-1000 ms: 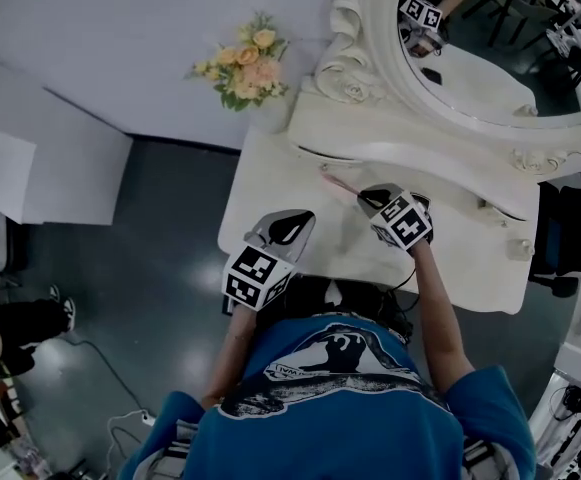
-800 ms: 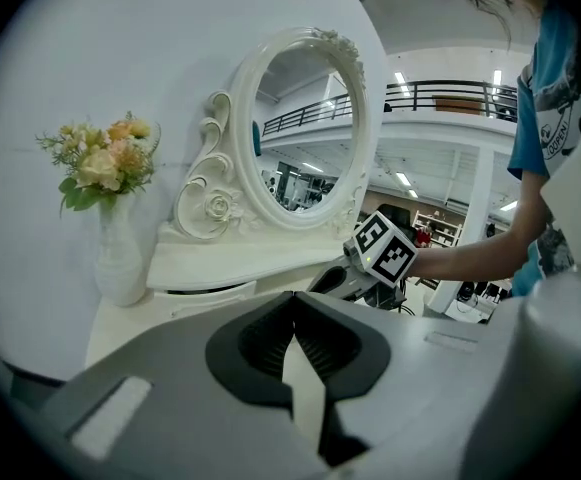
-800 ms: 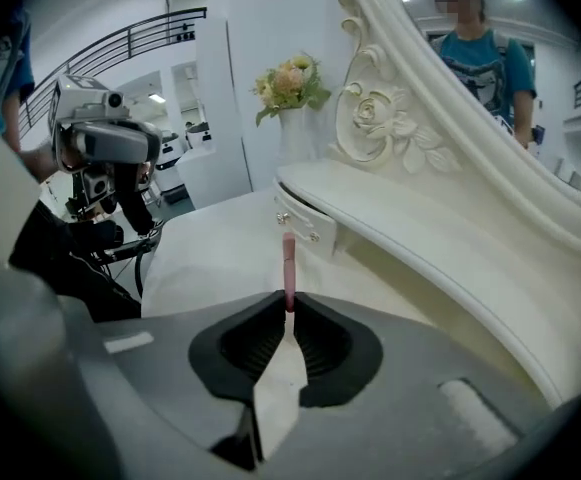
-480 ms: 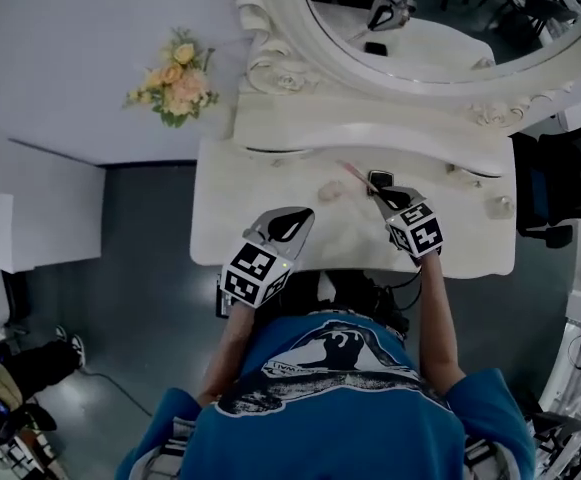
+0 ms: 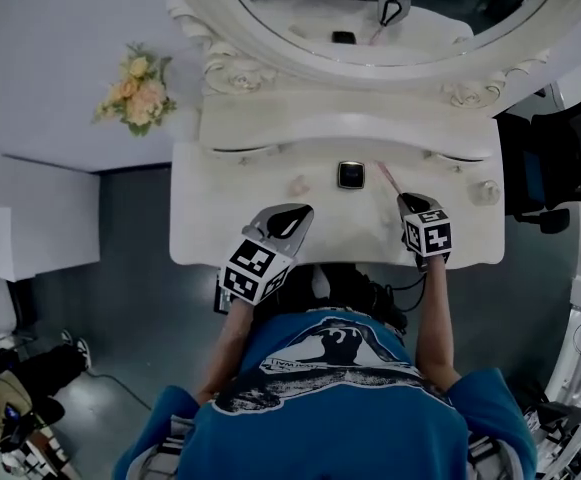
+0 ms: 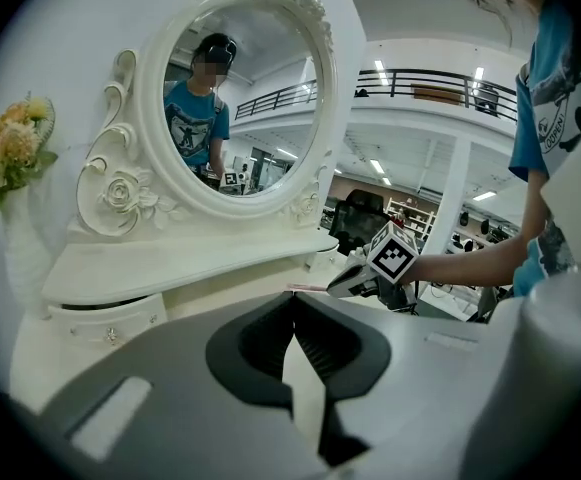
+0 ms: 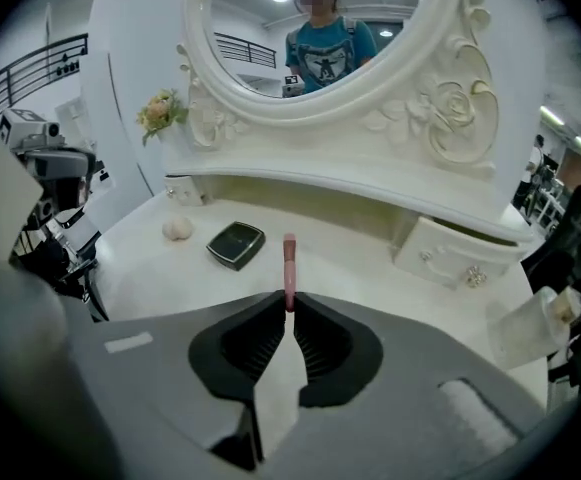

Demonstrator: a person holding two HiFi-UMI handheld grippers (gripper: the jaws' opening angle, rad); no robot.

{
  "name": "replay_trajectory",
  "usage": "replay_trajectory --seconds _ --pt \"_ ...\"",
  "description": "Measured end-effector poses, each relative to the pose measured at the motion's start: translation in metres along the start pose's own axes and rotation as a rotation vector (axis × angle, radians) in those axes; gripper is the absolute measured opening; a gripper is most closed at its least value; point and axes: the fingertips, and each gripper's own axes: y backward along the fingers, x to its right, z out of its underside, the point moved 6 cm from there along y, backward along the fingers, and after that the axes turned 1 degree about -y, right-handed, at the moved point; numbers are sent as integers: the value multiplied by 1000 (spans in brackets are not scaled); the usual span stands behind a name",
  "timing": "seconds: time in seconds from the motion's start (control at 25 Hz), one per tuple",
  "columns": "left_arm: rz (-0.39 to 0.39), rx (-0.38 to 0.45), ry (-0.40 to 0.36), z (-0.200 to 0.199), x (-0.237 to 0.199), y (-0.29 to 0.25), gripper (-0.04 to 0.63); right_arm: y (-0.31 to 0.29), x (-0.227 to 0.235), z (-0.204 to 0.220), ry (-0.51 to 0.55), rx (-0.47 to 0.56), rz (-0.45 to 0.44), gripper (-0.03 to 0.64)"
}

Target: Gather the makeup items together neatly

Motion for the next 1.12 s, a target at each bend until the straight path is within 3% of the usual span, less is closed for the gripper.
replay_trajectory --seconds 0.2,0.72,0.88,1.12 --pt "-26 -16 3 -2 16 -15 15 -6 23 16 -37 -9 17 34" --pt "-132 -19 19 -7 43 -32 15 -27 36 26 -57 1 -78 37" --pt "-152 -22 23 -6 49 -34 15 -26 38 27 -32 1 -107 106" --pt "-157 -25 22 -7 63 -43 15 -13 41 22 -14 51 -140 118"
